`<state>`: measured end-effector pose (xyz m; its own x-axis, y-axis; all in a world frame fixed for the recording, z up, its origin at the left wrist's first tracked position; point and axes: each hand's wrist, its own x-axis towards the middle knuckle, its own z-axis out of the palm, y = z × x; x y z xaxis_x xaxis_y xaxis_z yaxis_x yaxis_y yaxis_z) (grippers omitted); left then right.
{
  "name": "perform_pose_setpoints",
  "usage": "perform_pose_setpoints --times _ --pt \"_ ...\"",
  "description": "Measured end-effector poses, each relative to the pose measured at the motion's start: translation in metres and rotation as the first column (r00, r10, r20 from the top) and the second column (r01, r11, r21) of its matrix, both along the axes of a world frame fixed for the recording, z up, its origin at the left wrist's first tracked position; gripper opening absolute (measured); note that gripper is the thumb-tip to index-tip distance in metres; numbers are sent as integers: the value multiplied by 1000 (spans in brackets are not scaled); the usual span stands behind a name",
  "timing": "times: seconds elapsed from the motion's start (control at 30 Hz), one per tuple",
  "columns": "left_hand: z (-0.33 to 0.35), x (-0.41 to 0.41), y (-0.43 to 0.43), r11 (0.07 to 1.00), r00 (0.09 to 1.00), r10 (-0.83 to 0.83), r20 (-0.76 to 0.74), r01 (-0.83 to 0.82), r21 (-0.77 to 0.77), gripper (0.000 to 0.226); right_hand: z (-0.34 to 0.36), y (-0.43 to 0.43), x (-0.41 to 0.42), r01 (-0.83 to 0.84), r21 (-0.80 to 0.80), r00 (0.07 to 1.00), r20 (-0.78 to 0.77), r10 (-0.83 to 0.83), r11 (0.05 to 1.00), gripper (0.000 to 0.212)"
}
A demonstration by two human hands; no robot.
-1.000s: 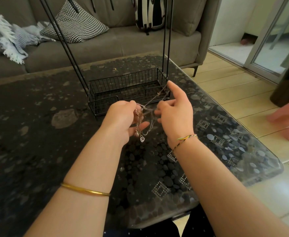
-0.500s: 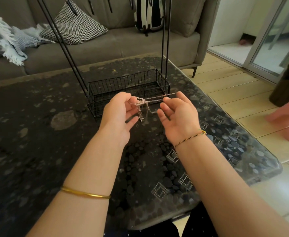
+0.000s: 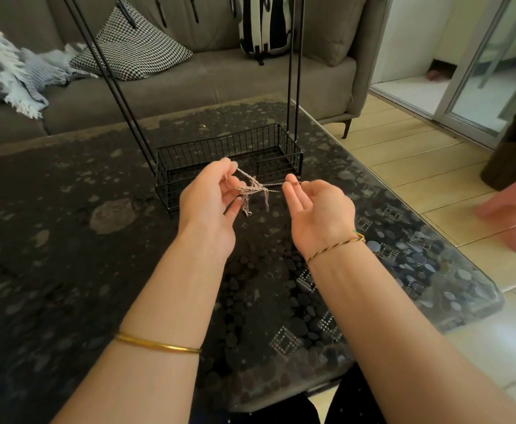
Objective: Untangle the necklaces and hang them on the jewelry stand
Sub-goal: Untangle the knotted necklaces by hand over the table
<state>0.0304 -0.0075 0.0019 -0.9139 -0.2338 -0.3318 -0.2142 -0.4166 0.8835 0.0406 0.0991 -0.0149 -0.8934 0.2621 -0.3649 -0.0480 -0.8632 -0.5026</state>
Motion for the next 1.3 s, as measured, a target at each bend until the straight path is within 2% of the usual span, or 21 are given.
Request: perform_pose_setpoints --times 0.03,0.07,0.13,0.2,0.27,0.53,0.73,0.87,0.93,1.03,1.1,1.23,1.3 --pt "0 0 1 1000 1000 -21 3 21 -11 8 2 -1 -3 -12 -39 1000 12 12 999 21" --pt "1 1 0 998 999 -48 6 48 -32 5 2 -4 -3 -21 -5 1000 8 21 1000 23" --pt "0 1 -1 989 992 -123 -2 122 -79 5 4 -8 0 -17 101 1000 4 16 995 42" --pt "-2 2 -1 972 978 -207 -23 203 -120 24 6 -10 2 -29 101 999 39 25 994 61" --pt "-3 3 -1 954 966 -252 -49 240 -180 39 6 -10 3 -73 184 997 23 70 980 68" --pt "-6 2 0 887 983 -141 -115 74 -455 54 4 -15 5 -170 547 985 61 164 819 70" --pt "-6 3 2 856 968 -204 -149 103 -507 59 3 -15 3 -173 577 983 56 173 798 73" --pt "-2 4 2 854 954 -259 -153 152 -498 75 0 -16 -2 -259 541 965 109 239 800 63" --pt "0 4 1 864 949 -273 -157 170 -474 79 0 -16 -2 -338 624 939 174 297 704 65" --pt "2 6 -1 868 955 -245 -167 140 -476 75 -3 -15 2 -423 790 893 280 353 443 63" --pt "4 9 -2 838 960 -221 -170 98 -537 76 -5 -14 4 -468 832 857 346 382 297 58" --pt "9 22 -3 766 962 -208 -178 47 -641 73 -6 -5 15 -429 893 869 368 331 132 57" --pt "9 26 -1 734 958 -235 -166 63 -676 71 -7 1 19 -404 909 878 353 324 106 56"
